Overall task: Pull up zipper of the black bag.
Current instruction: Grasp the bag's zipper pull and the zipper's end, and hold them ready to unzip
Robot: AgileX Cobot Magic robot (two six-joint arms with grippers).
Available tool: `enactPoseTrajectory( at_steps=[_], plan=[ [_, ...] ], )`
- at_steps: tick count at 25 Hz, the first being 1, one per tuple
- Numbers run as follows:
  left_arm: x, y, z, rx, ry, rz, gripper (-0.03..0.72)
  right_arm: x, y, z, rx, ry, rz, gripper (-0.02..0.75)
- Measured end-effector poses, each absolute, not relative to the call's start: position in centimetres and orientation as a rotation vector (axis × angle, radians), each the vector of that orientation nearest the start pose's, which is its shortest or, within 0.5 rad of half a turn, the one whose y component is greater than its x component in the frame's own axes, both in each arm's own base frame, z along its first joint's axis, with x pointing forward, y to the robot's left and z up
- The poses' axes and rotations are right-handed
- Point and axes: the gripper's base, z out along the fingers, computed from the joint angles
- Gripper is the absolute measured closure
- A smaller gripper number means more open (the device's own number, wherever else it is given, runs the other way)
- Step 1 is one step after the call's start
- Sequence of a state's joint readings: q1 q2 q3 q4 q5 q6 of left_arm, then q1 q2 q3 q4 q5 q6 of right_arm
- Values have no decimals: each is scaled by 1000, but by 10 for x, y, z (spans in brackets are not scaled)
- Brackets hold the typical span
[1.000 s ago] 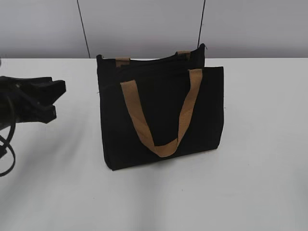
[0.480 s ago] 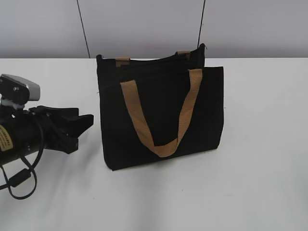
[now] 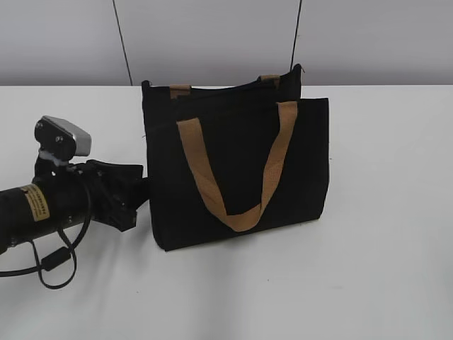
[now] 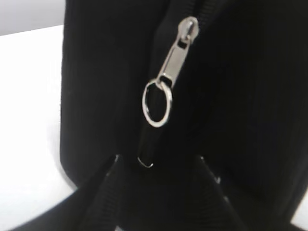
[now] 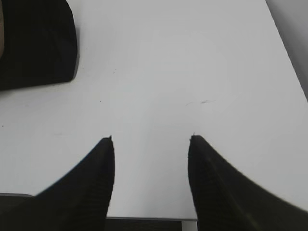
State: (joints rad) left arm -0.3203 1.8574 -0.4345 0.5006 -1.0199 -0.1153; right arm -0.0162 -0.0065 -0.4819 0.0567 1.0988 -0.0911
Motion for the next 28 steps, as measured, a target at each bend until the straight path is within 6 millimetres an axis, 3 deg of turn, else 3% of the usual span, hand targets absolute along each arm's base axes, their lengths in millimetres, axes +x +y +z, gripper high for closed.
enactPoseTrajectory(
  at_steps=[11,13,18,20,25,28],
  plan=[
    [270,-132,95,775,1805,-538,344,-5,5,269,-82,2091,3,349],
    [271,-132,94,774,1802,-540,391,-5,5,269,-82,2091,3,349],
    [271,-132,96,765,1787,-546,621,-5,5,269,-82,2091,3,349],
    [271,-133,97,758,1779,-549,677,-5,5,269,-82,2091,3,349],
    [272,-132,102,751,1774,-542,692,-5,5,269,-82,2091,3,349],
    [270,-130,117,750,1761,-509,693,-5,5,269,-82,2091,3,349]
  ],
)
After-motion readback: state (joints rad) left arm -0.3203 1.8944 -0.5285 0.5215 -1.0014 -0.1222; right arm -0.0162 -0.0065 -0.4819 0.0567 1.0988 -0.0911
